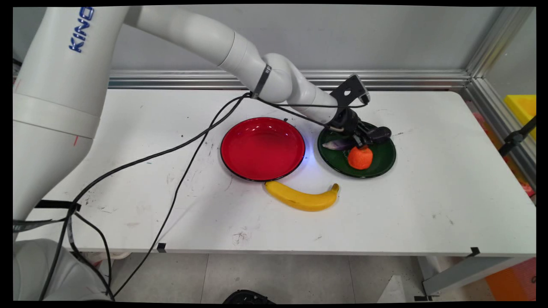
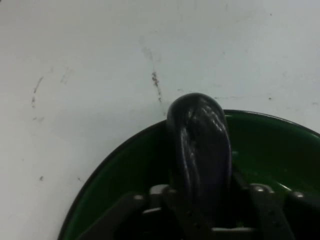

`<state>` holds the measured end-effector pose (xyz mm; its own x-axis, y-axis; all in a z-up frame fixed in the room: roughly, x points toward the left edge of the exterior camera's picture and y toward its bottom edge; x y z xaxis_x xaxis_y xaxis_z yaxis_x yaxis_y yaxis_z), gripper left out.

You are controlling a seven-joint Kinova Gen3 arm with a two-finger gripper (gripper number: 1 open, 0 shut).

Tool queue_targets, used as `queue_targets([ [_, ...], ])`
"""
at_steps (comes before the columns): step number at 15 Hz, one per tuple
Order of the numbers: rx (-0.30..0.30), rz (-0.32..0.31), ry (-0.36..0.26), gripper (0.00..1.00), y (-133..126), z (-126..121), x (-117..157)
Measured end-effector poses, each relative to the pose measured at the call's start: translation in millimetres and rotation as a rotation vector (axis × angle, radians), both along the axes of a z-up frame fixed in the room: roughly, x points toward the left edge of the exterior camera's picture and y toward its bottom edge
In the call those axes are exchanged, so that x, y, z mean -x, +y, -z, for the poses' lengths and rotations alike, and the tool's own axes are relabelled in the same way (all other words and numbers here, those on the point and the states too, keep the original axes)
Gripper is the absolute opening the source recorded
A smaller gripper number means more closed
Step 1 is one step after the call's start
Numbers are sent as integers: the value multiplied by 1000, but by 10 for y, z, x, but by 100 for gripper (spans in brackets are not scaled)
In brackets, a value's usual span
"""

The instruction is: Place the picked object on the red plate

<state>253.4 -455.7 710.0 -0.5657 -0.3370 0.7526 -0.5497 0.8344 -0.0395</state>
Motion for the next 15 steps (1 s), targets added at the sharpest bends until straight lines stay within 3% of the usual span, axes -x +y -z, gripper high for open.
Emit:
queue_targets([
  [6,-1,-9,31,0,0,-145,-7],
  [11,23,3,59,0,122,-641,-159],
  [15,32,34,39,0,315,-996,-456],
])
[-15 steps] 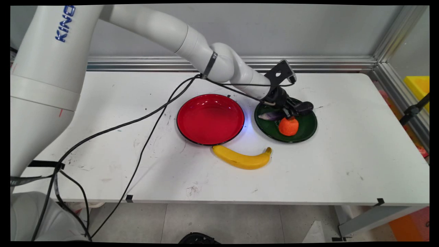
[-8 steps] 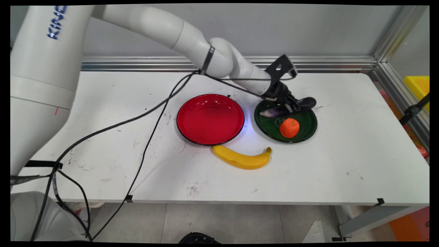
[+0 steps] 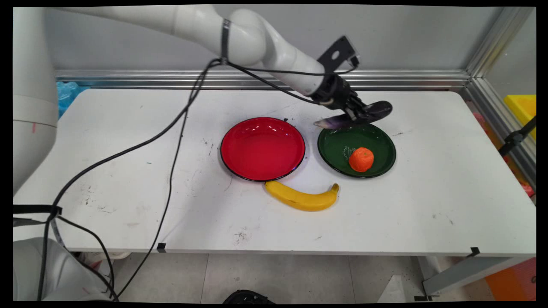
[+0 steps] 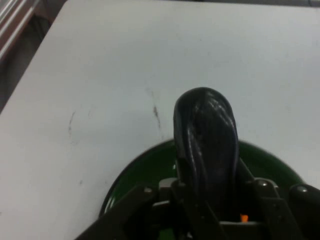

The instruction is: Place the picked object on the red plate

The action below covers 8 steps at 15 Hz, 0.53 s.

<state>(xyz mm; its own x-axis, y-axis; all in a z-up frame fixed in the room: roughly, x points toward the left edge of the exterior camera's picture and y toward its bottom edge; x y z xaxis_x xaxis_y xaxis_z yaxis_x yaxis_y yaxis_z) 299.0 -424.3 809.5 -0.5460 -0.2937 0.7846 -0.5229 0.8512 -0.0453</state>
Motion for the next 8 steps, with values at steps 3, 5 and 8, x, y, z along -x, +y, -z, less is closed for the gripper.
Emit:
queue_targets([
  [3,5,22,-20,0,147,-176,-332],
  [5,15,37,-35,0,231,-261,-580],
  [8,24,60,-67,0,334,-306,-961],
])
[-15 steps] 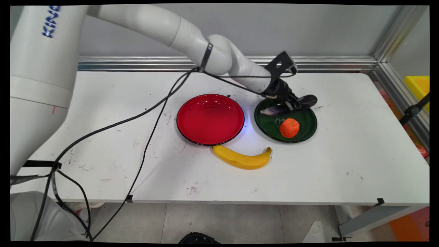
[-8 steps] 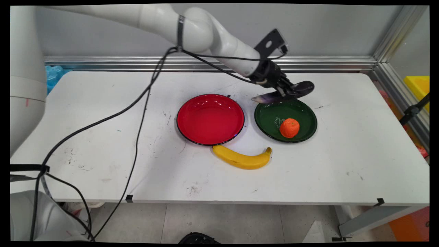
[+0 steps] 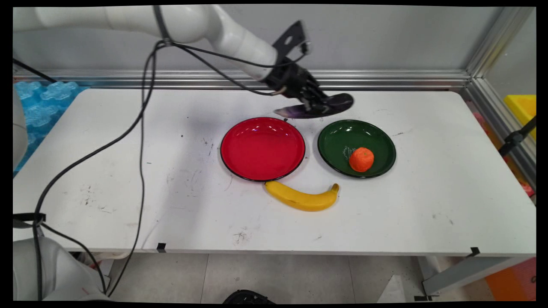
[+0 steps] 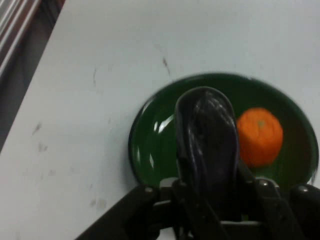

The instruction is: Place the picked object on the red plate

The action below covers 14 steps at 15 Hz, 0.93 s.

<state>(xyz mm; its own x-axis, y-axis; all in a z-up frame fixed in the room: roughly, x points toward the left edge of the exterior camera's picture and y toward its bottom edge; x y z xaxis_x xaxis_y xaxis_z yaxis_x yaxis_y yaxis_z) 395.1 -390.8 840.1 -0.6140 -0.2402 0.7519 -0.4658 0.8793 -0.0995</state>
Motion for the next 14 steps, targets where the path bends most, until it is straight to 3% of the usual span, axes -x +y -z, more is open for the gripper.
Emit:
queue_targets([
  [8,-19,73,-86,0,180,173,-789],
  [14,-37,144,-127,0,228,376,-1069],
])
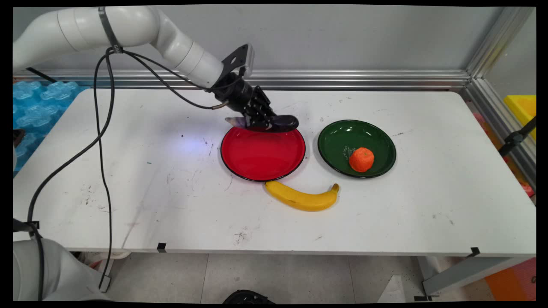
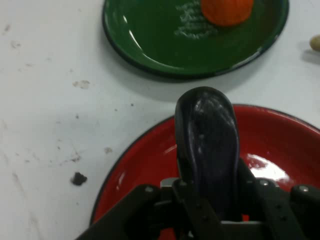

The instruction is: Place the picked object on the red plate

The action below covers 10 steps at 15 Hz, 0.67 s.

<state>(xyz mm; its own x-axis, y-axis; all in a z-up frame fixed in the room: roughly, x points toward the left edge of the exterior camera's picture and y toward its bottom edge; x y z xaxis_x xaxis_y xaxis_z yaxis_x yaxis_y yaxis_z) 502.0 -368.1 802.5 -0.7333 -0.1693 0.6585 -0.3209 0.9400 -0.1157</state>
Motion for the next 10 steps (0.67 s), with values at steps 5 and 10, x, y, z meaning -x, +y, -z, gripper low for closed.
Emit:
queue_targets([
  [5,-11,38,-11,0,9,128,-84],
  [10,-20,61,-20,0,21,263,-122],
])
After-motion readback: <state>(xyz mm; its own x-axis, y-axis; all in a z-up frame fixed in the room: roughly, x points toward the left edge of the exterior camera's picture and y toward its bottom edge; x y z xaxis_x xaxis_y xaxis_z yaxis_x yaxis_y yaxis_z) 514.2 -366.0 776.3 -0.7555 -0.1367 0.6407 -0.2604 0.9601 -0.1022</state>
